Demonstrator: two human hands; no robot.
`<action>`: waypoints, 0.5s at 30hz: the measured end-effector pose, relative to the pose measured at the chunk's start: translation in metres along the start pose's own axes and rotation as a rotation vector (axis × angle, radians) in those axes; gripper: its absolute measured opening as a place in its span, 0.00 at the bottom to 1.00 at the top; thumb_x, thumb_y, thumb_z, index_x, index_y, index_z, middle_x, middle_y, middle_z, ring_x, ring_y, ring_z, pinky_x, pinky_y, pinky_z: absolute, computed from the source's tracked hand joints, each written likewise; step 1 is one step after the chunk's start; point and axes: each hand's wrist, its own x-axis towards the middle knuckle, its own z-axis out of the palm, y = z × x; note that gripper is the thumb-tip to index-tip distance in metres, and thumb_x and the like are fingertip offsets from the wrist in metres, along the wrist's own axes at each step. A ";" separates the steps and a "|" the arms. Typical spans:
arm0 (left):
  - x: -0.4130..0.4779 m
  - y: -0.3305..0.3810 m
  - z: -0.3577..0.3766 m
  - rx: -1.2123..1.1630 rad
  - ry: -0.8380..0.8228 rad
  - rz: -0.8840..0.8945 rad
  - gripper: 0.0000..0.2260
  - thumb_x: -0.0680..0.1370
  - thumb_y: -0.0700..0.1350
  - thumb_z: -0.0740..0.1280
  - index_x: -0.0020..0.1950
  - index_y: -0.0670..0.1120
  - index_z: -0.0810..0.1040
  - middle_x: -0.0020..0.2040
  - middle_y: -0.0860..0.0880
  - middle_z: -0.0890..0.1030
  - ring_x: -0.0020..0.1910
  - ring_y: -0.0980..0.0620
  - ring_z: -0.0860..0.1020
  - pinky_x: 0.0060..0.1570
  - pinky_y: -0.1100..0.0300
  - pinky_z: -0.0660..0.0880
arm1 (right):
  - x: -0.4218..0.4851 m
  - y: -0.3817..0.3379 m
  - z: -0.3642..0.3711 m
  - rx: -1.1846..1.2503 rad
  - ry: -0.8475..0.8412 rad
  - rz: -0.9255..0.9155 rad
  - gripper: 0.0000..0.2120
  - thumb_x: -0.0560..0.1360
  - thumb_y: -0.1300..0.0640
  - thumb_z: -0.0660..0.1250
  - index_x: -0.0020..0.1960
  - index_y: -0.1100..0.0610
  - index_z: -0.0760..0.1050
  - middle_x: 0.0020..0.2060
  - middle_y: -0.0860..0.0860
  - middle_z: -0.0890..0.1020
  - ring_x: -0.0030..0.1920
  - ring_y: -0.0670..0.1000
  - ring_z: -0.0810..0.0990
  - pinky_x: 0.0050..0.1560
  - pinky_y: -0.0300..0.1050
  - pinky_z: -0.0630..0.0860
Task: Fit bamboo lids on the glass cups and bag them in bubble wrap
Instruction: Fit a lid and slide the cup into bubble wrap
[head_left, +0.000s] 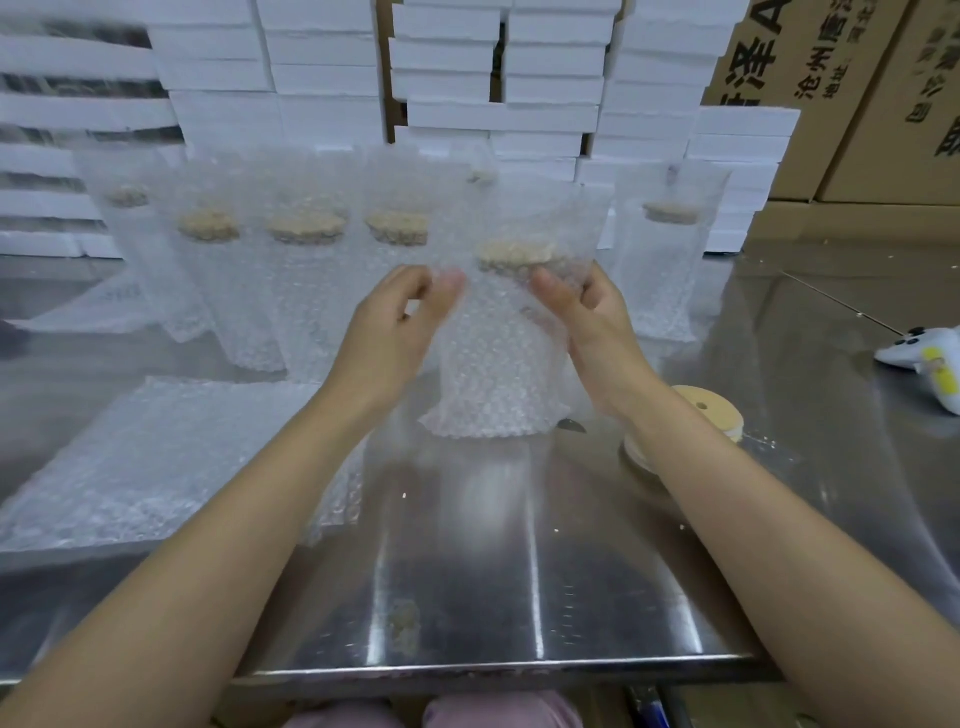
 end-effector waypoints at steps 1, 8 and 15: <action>0.000 -0.002 0.001 0.074 -0.022 0.030 0.10 0.78 0.58 0.64 0.48 0.53 0.77 0.49 0.57 0.79 0.47 0.68 0.75 0.46 0.74 0.67 | 0.001 0.000 -0.001 -0.002 0.012 -0.004 0.29 0.62 0.41 0.78 0.57 0.55 0.75 0.53 0.50 0.84 0.57 0.53 0.82 0.60 0.54 0.78; 0.007 -0.003 -0.007 -0.135 0.174 0.015 0.05 0.77 0.47 0.70 0.42 0.55 0.79 0.38 0.60 0.81 0.43 0.60 0.79 0.51 0.59 0.74 | 0.010 -0.001 -0.015 -0.033 -0.066 0.023 0.40 0.52 0.31 0.78 0.58 0.48 0.74 0.58 0.46 0.80 0.62 0.49 0.78 0.65 0.52 0.74; 0.004 0.000 0.001 -0.211 0.116 0.013 0.09 0.81 0.44 0.64 0.44 0.47 0.81 0.37 0.59 0.83 0.40 0.64 0.80 0.43 0.71 0.73 | 0.006 -0.005 -0.011 -0.165 -0.198 0.055 0.38 0.58 0.36 0.79 0.61 0.55 0.77 0.53 0.48 0.85 0.57 0.50 0.82 0.55 0.43 0.77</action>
